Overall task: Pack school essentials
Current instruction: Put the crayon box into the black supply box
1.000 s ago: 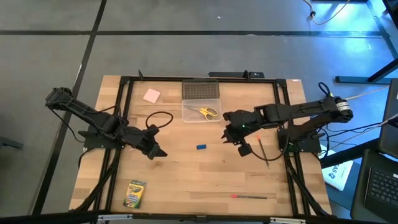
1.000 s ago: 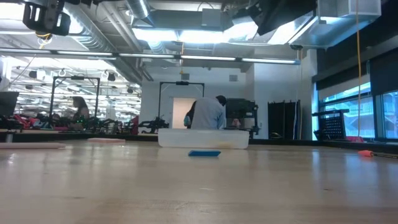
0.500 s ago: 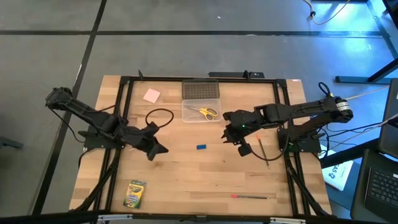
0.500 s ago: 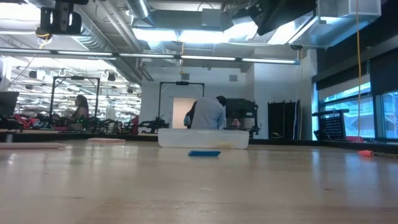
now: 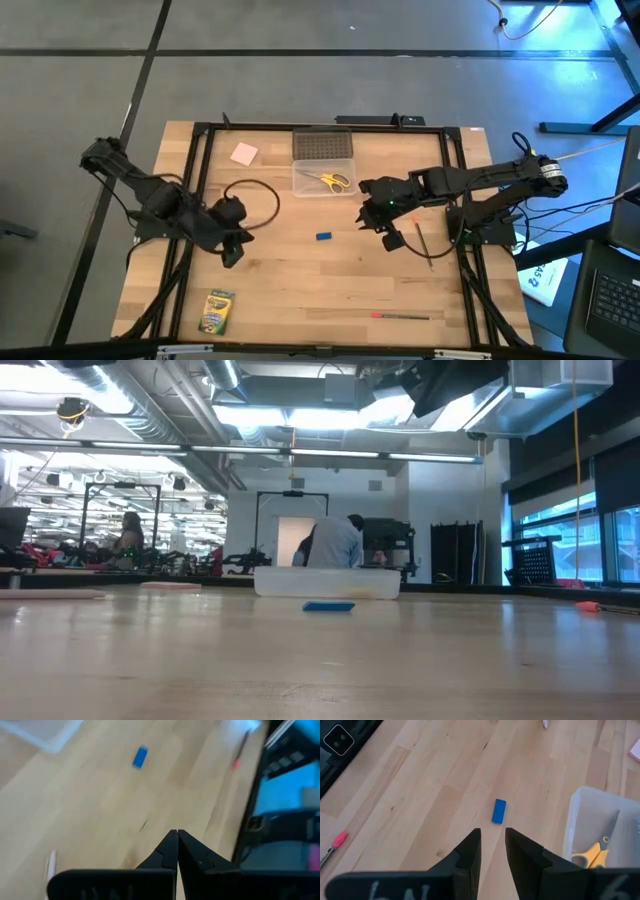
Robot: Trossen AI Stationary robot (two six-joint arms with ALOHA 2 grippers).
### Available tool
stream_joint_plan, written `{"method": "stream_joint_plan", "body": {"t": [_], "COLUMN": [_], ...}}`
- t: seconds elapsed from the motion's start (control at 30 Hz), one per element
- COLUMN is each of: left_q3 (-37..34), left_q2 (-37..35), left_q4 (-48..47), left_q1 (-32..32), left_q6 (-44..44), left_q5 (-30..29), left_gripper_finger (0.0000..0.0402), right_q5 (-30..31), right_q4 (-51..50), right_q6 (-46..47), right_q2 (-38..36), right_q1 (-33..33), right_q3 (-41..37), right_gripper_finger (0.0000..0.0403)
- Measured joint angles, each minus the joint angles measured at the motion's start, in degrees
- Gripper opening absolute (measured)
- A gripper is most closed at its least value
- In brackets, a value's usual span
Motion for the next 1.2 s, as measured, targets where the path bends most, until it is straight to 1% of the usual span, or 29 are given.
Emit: {"method": "stream_joint_plan", "body": {"t": [0.1,0.2,0.3,0.33,0.47,0.57,0.67,0.8,0.93,1.07,1.2], "left_q3": [3.0,6.3,8.9,9.4,9.4,8.9,8.9,8.8,8.8,8.8,8.8], "left_q2": [4.2,8.6,12.4,13.4,16.0,17.6,19.0,20.4,21.4,22.6,23.1], "left_q4": [-5.5,-12.5,-16.6,-17.8,-20.0,-19.9,-19.1,-15.6,-12.9,-12.4,-12.4], "left_q1": [-1.0,-1.8,-2.5,-2.7,-4.2,-6.5,-9.1,-11.1,-12.1,-13.5,-14.6], "left_q6": [-4.3,-11.3,-18.1,-21.0,-34.3,-36.2,-37.0,-42.6,-45.4,-51.8,-55.6], "left_q5": [2.5,5.1,8.2,10.0,17.0,20.6,20.8,20.8,20.8,21.1,22.6], "left_gripper_finger": [0.0,0.0,0.0,0.0,0.0,0.0,0.0,0.0,0.0,0.0,0.0], "right_q5": [0.0,0.0,0.0,0.0,0.0,0.0,0.0,-0.1,-0.1,-0.2,-0.1], "right_q4": [0.0,0.1,0.1,0.1,0.1,0.1,0.1,0.1,0.1,0.1,0.1], "right_q6": [0.0,0.0,0.0,0.0,-0.1,-0.2,-0.4,-0.5,-2.6,-4.7,-4.7], "right_q2": [0.0,0.0,0.0,0.0,0.0,0.0,0.0,0.0,0.0,0.0,0.0], "right_q1": [-0.1,-0.1,-0.1,-0.1,-0.1,-0.1,-0.2,-0.2,-0.2,-0.1,-0.2], "right_q3": [0.0,0.0,0.0,0.0,0.0,0.0,0.0,0.0,0.0,0.0,0.0], "right_gripper_finger": [0.0091,0.0091,0.0091,0.0091,0.0091,0.0091,0.0091,0.0091,0.0091,0.0091,0.0091]}}
